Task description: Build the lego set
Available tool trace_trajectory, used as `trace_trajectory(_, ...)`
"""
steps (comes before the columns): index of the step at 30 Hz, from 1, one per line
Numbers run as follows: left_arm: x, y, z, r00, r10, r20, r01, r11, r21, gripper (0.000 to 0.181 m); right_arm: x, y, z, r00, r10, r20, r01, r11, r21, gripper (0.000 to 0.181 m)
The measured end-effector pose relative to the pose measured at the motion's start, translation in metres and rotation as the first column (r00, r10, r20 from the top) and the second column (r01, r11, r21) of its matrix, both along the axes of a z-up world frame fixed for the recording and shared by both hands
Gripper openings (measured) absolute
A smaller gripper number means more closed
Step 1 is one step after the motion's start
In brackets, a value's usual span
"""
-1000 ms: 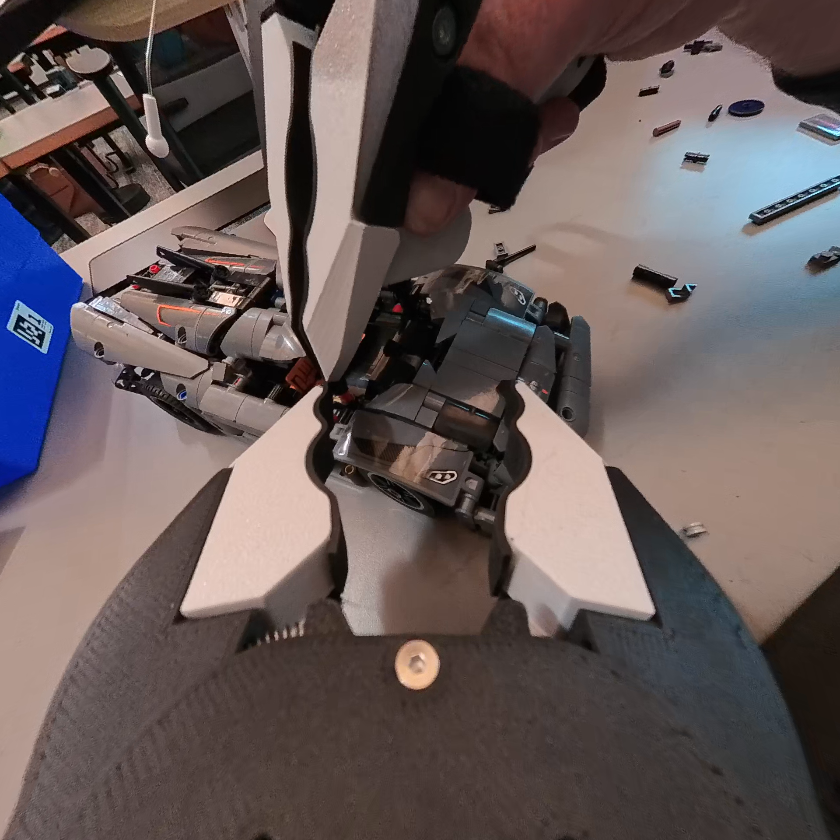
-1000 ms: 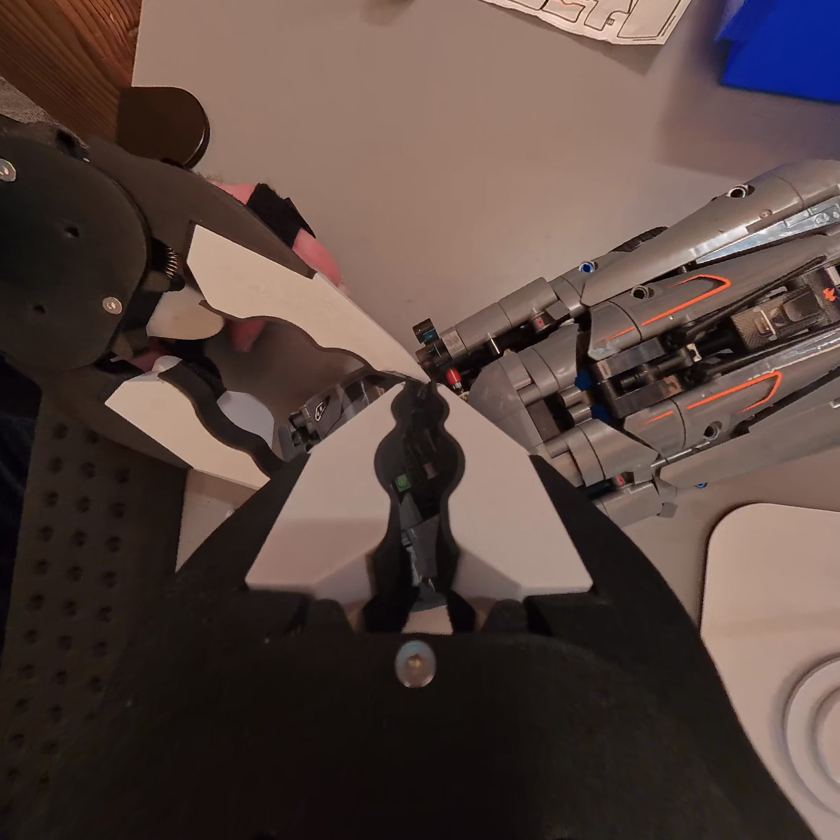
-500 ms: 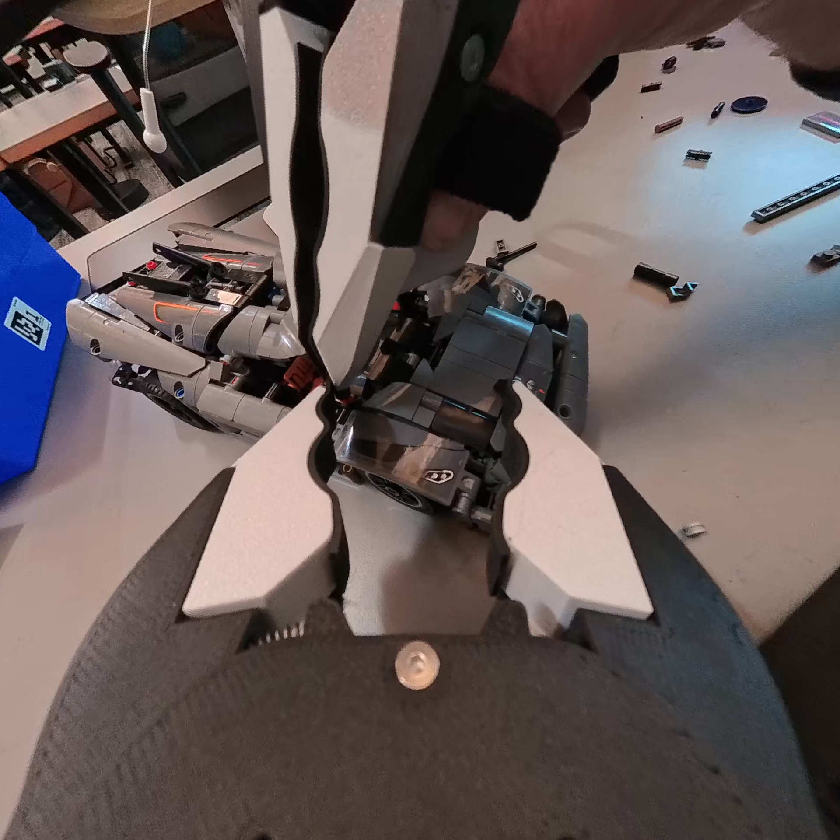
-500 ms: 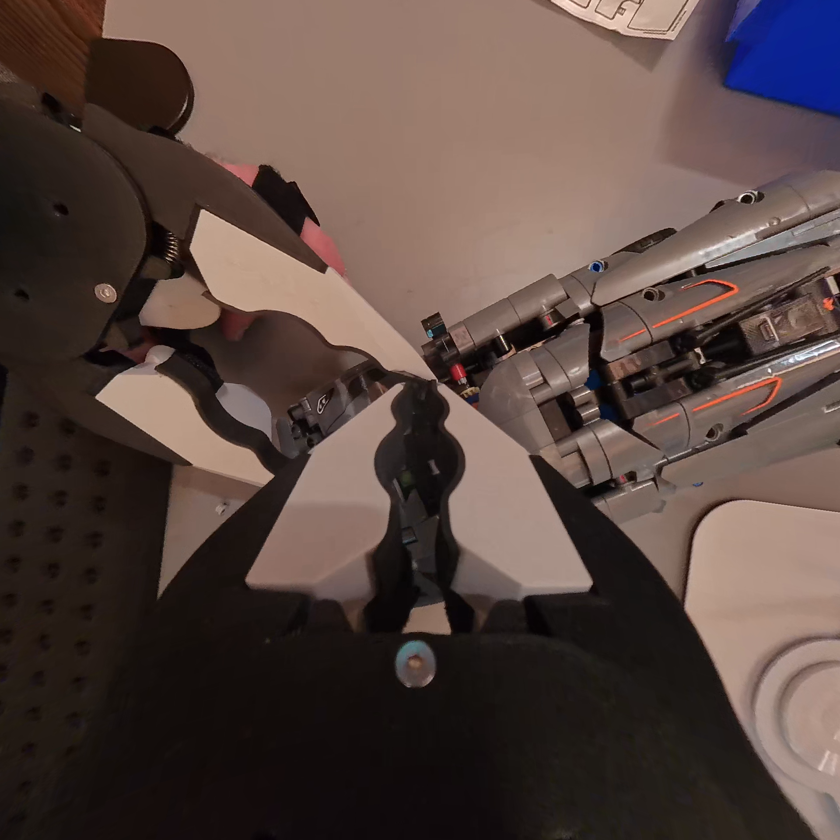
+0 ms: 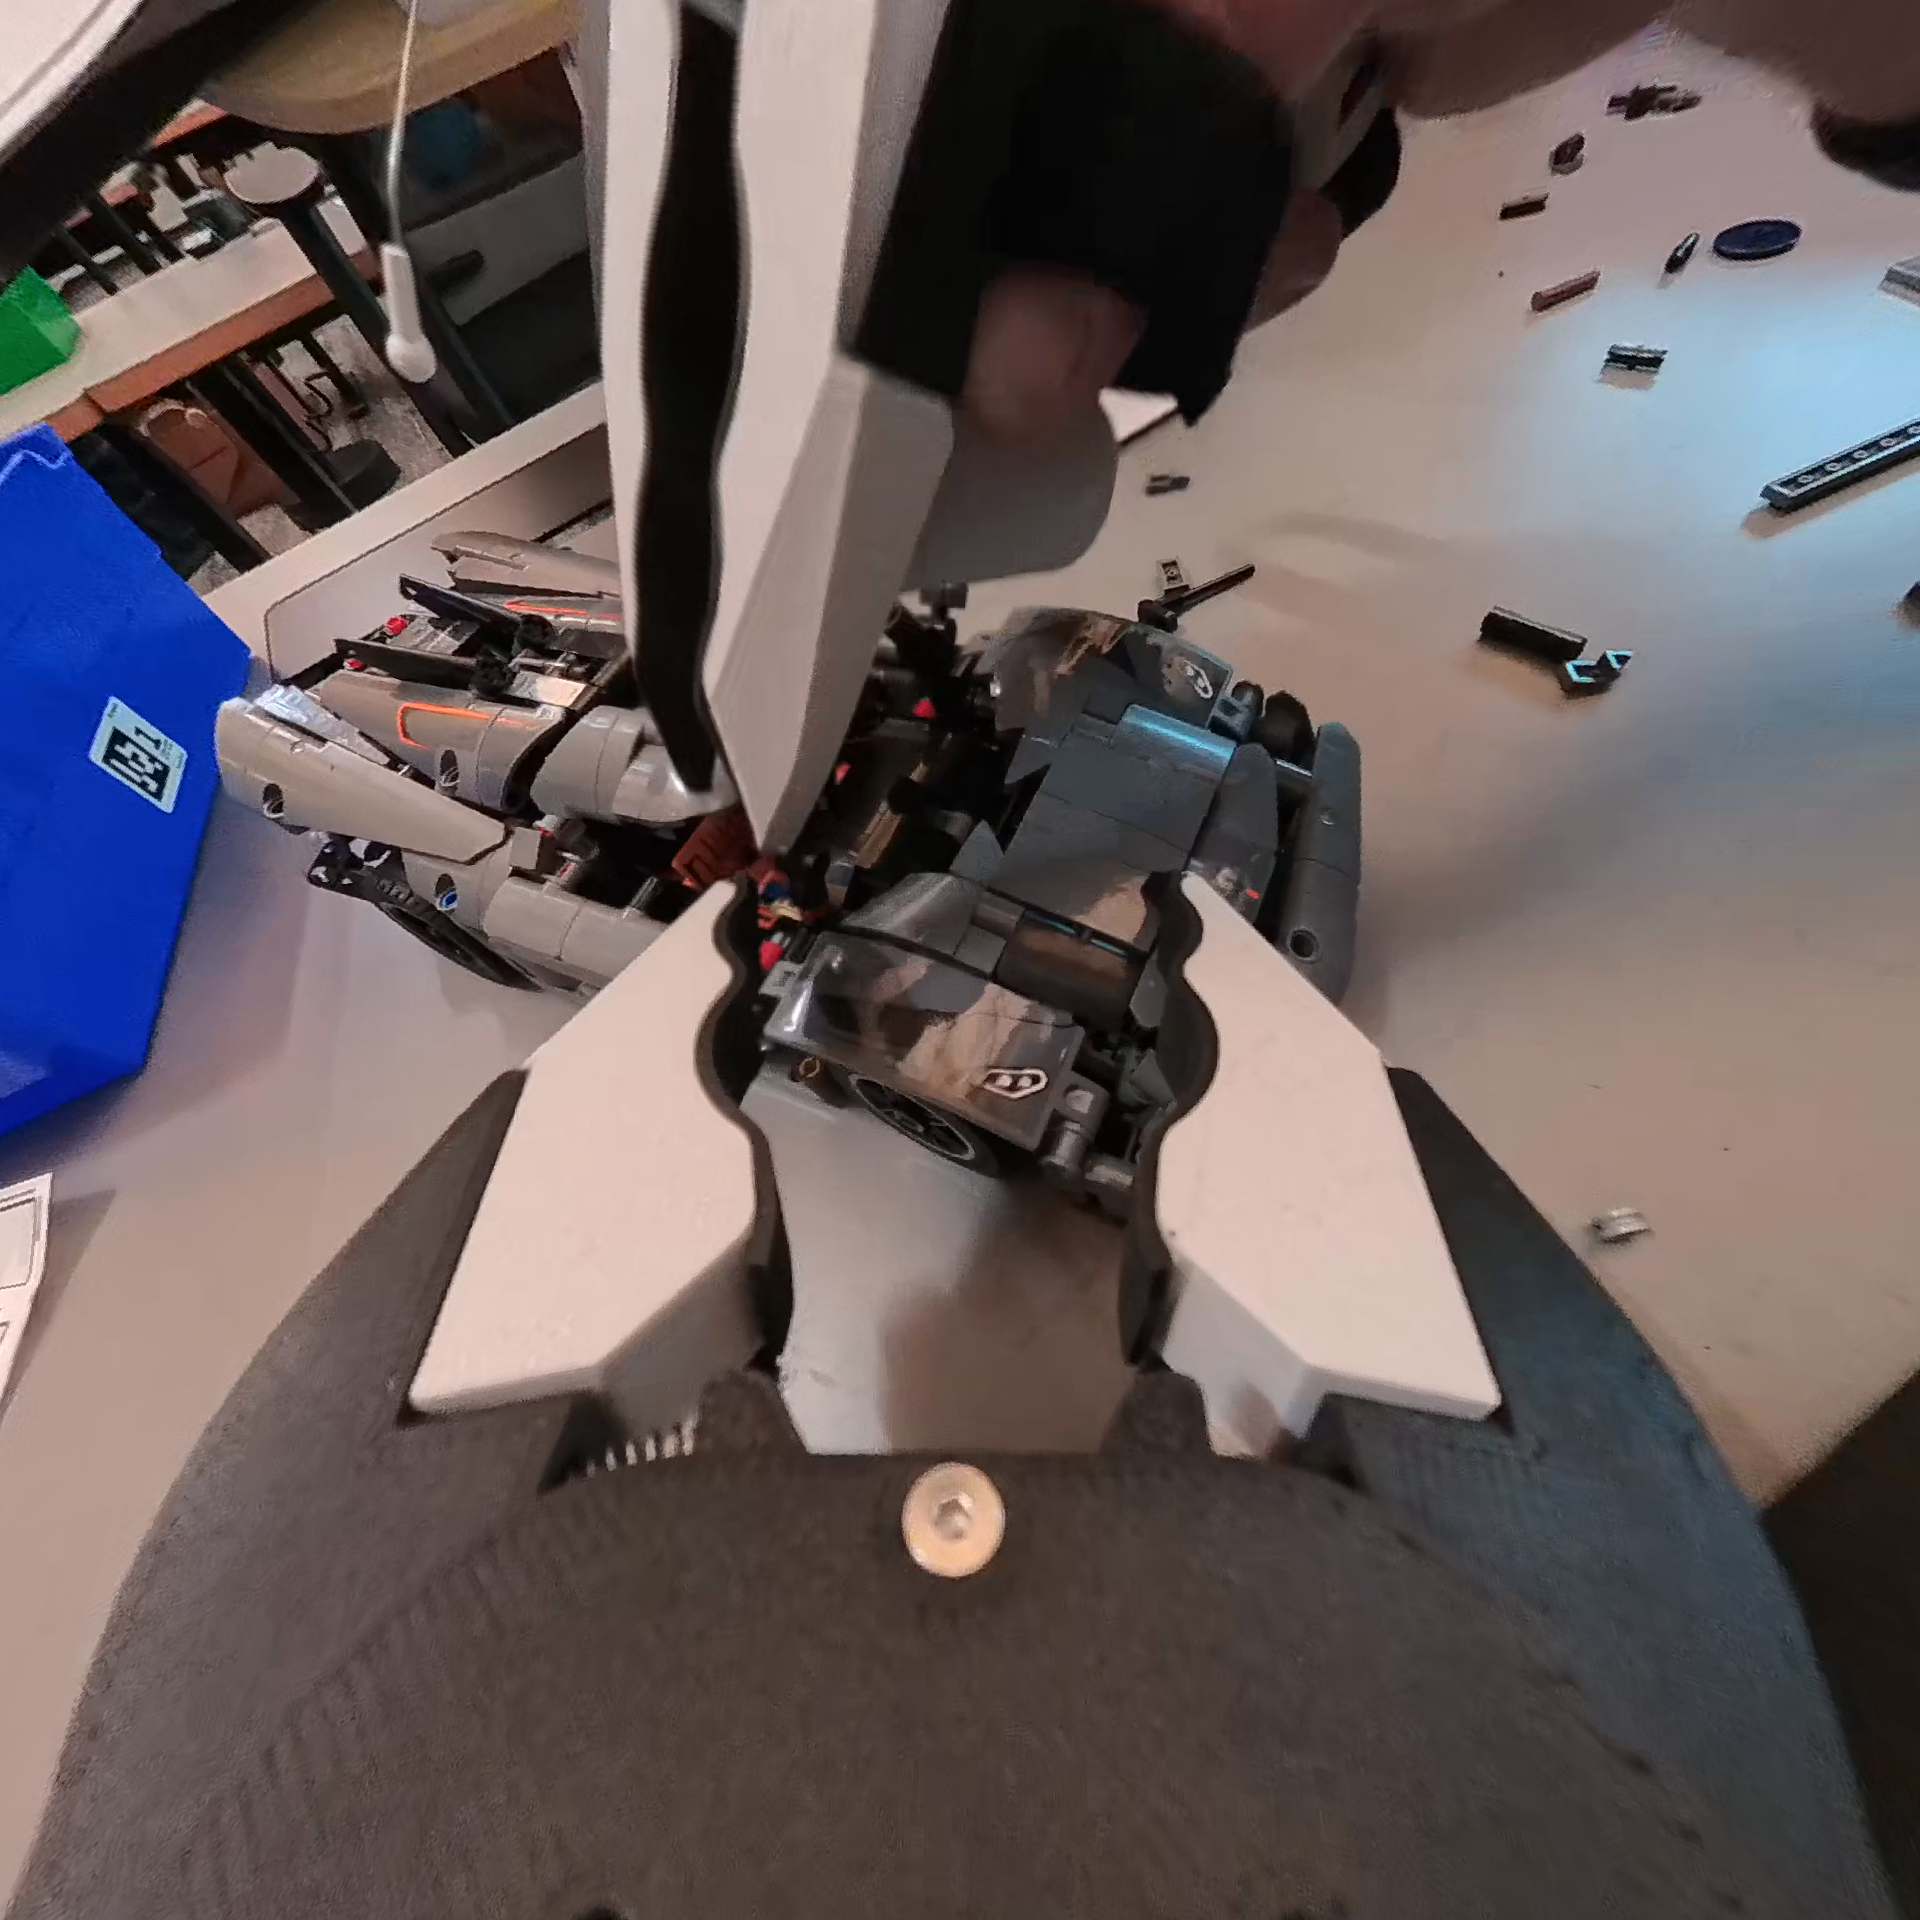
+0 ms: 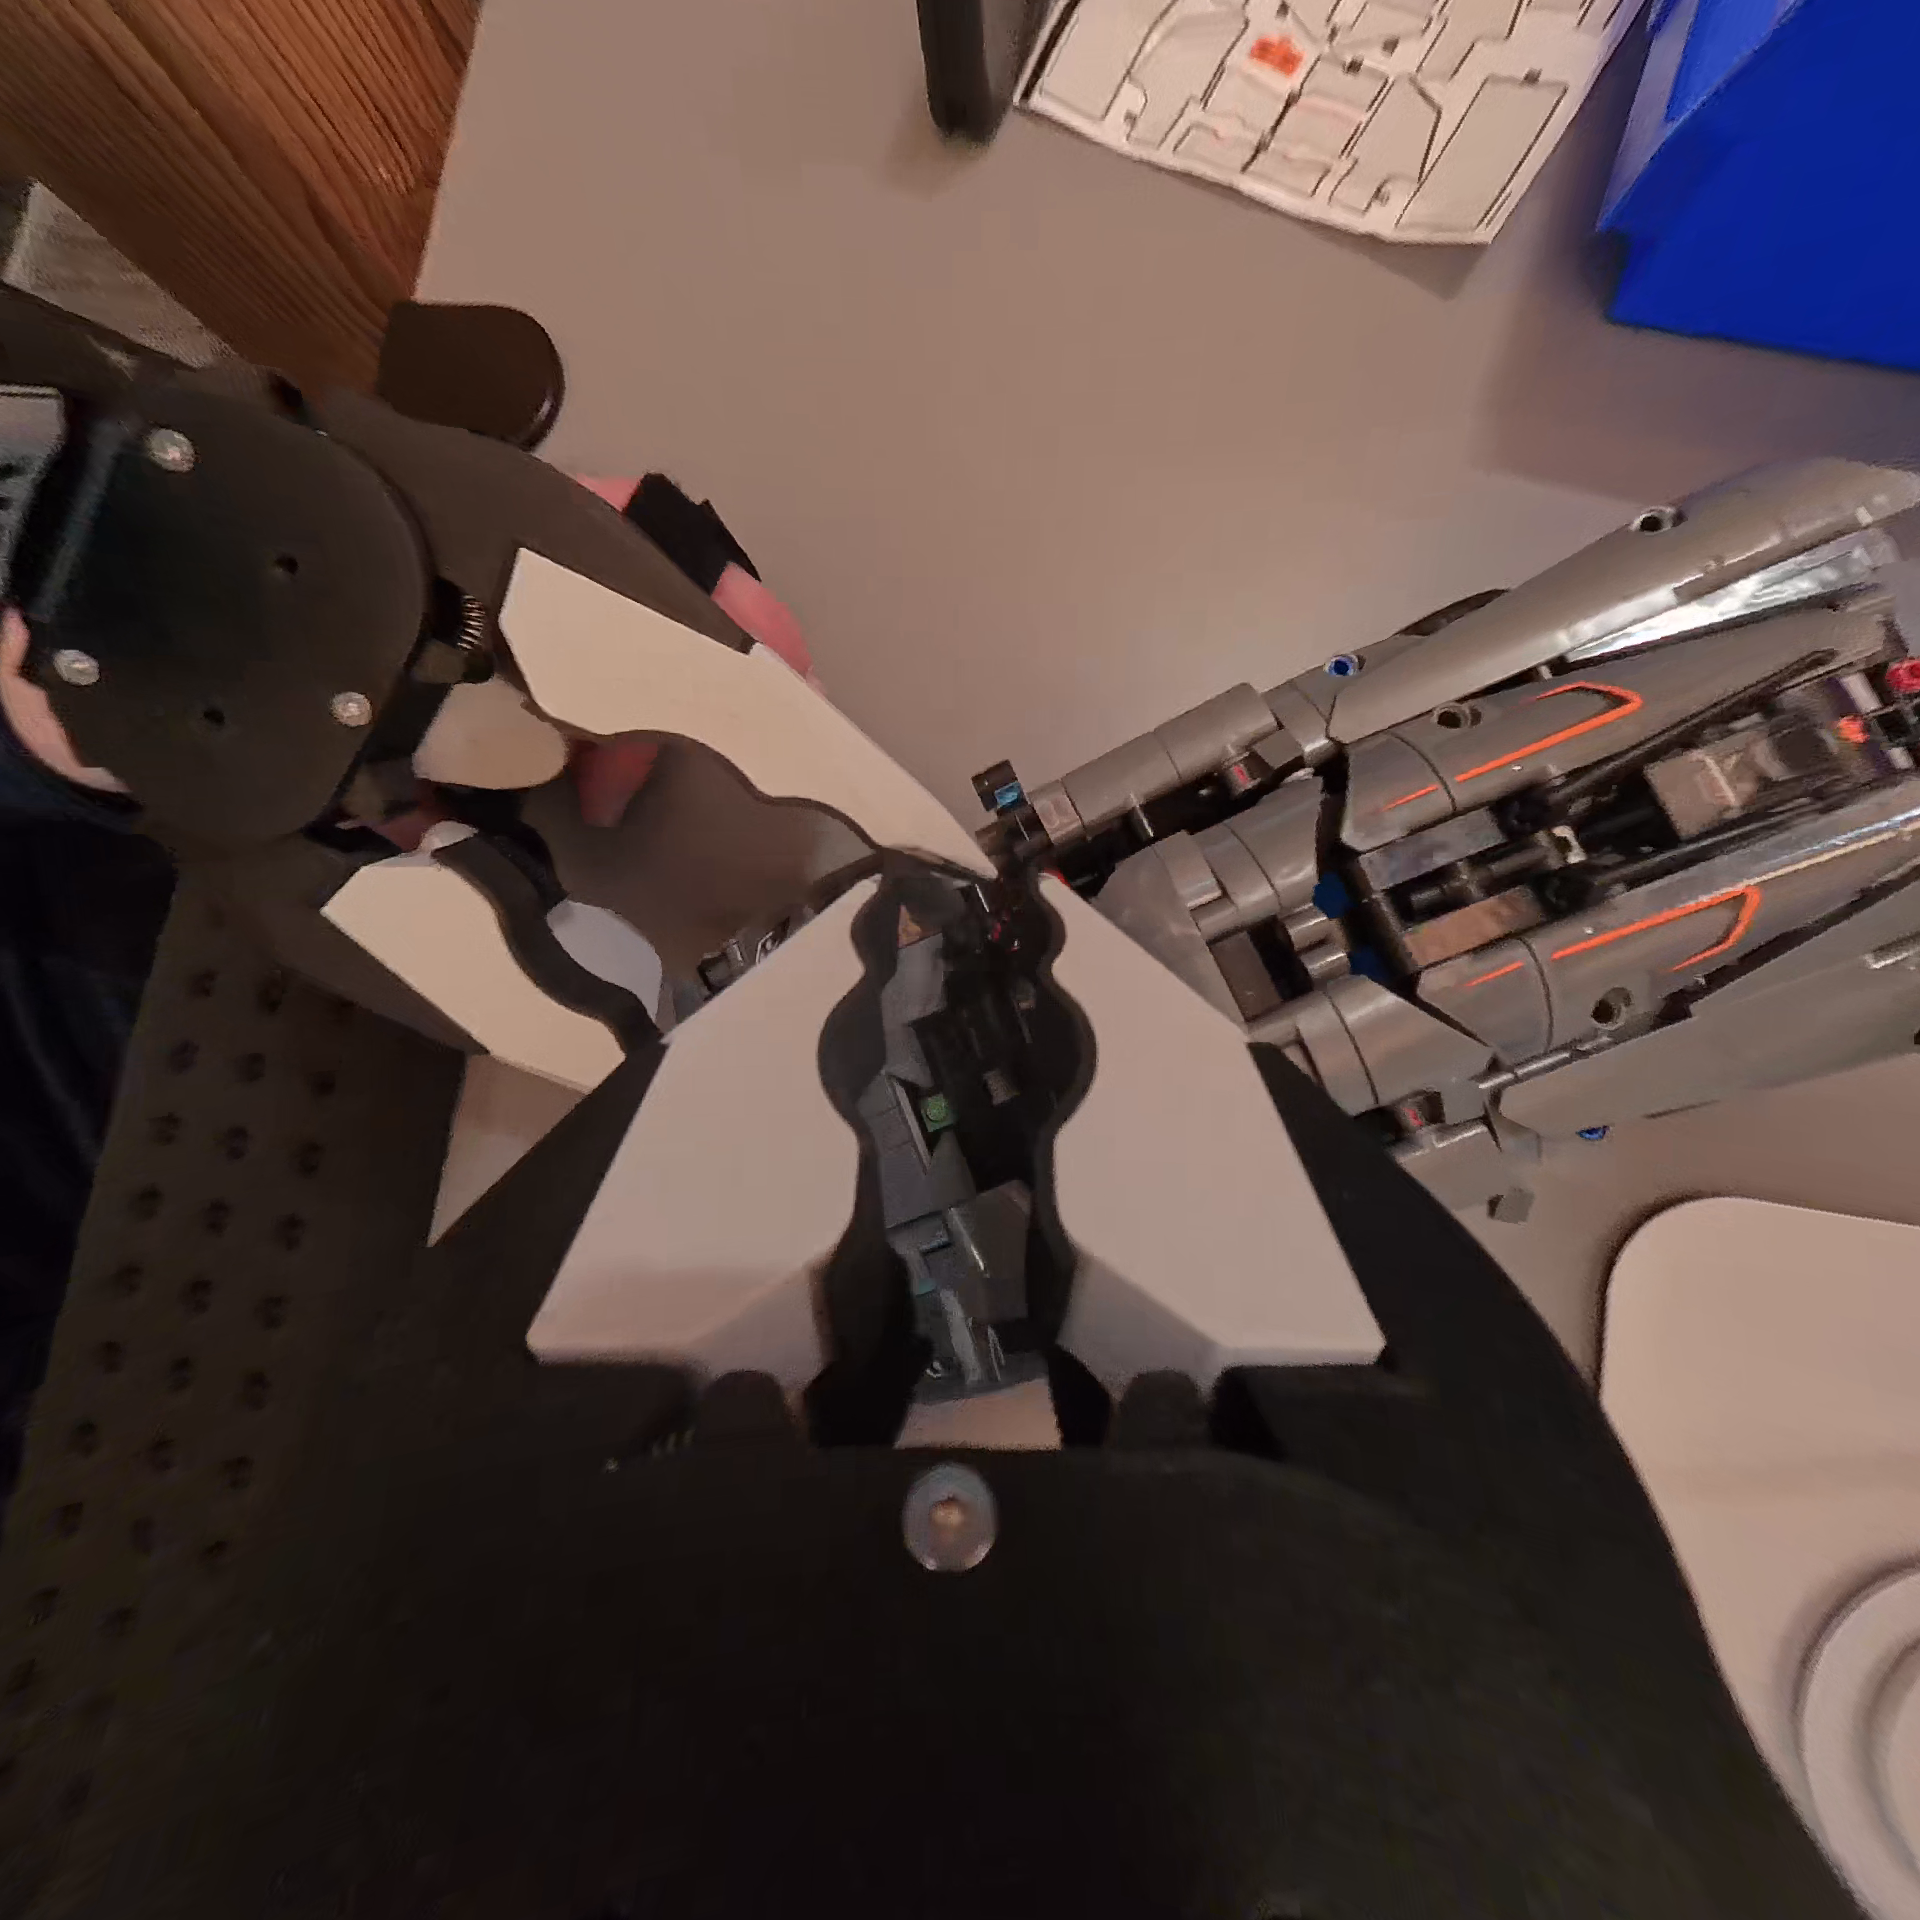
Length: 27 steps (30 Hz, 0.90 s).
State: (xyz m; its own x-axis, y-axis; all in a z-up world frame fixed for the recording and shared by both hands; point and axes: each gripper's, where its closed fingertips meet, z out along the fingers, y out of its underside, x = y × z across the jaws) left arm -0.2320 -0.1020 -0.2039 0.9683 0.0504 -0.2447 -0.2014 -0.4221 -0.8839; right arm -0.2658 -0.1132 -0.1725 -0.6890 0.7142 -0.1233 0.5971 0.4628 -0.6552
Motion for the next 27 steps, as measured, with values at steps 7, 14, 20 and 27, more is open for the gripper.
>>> trace_trajectory(7,-0.012,-0.008,0.019,0.997,0.034,0.068,-0.042,0.991,0.125,0.062,-0.007,0.029,0.029,0.994,-0.083,-0.077,0.076,0.994,-0.083,0.024)
trace_trajectory(14,-0.028,-0.014,0.025,0.985,0.081,0.154,-0.107,0.98,0.169,0.041,-0.002,0.019,0.026,0.992,0.026,-0.122,-0.036,0.996,-0.083,0.023)
trace_trajectory(20,-0.033,-0.018,0.025,0.983,0.113,0.142,-0.136,0.977,0.164,0.03,-0.005,0.001,0.005,0.986,0.095,-0.135,-0.094,0.995,0.013,0.021)
trace_trajectory(27,-0.032,-0.013,0.013,0.987,0.129,0.096,-0.137,0.987,0.082,0.024,-0.007,-0.008,-0.005,0.972,0.152,-0.18,-0.137,0.986,0.09,0.022)
